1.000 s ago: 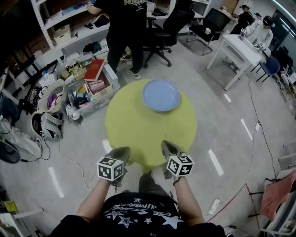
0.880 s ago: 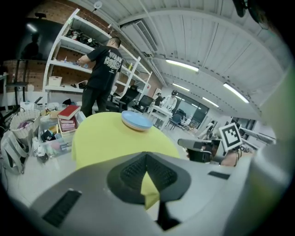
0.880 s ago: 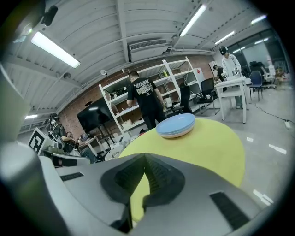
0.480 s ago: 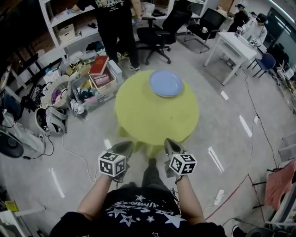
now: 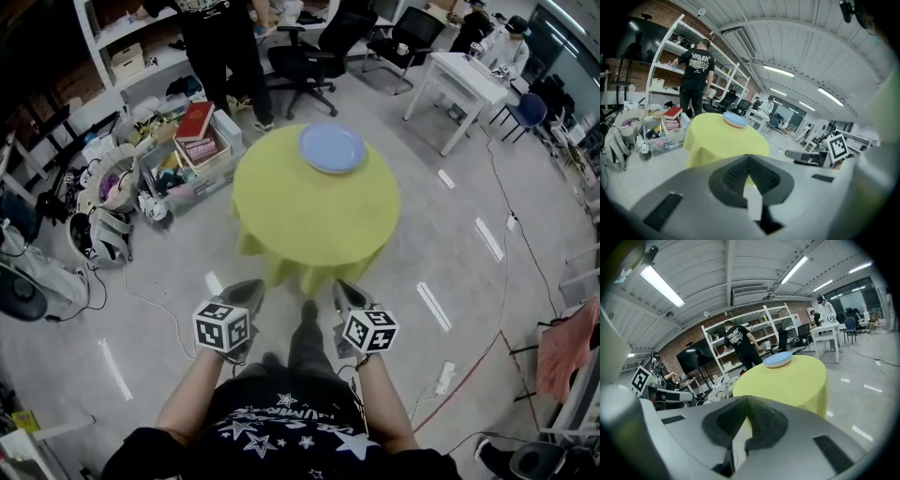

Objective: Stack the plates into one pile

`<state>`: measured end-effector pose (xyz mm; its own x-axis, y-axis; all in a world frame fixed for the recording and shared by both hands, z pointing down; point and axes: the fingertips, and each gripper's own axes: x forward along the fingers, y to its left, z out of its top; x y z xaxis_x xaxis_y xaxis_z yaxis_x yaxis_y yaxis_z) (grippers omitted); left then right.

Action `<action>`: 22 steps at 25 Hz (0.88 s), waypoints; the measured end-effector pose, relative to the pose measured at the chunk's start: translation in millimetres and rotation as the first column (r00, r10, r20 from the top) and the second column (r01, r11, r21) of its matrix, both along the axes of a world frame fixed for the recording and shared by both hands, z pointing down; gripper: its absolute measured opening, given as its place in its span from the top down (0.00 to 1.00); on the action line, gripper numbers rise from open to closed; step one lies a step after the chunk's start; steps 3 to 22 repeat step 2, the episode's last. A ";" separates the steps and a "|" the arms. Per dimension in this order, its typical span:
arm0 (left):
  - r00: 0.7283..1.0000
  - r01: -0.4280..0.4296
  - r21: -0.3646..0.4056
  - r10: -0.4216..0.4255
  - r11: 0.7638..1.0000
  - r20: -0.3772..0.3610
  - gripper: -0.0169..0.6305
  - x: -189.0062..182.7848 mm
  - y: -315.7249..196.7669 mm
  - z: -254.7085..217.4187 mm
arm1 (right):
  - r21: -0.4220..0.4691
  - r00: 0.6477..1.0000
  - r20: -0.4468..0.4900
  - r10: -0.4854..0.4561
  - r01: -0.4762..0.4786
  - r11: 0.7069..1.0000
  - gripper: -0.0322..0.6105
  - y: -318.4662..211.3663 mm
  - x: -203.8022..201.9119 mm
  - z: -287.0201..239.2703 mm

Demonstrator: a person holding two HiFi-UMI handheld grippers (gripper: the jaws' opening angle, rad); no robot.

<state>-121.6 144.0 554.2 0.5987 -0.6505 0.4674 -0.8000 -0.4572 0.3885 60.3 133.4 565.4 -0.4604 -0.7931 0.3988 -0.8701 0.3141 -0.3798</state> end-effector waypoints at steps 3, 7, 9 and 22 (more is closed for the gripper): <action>1.000 0.002 0.011 -0.002 1.000 -0.003 0.95 -3.6 2.2 0.1 | 0.006 1.000 -0.003 0.004 -0.004 1.000 0.93 4.8 -2.3 1.5; 1.000 0.002 0.011 -0.002 1.000 -0.003 0.95 -3.6 2.2 0.1 | 0.006 1.000 -0.003 0.004 -0.004 1.000 0.93 4.8 -2.3 1.5; 1.000 0.002 0.011 -0.002 1.000 -0.003 0.95 -3.6 2.2 0.1 | 0.006 1.000 -0.003 0.004 -0.004 1.000 0.93 4.8 -2.3 1.5; 1.000 0.002 0.011 -0.002 1.000 -0.003 0.95 -3.6 2.2 0.1 | 0.006 1.000 -0.003 0.004 -0.004 1.000 0.93 4.8 -2.3 1.5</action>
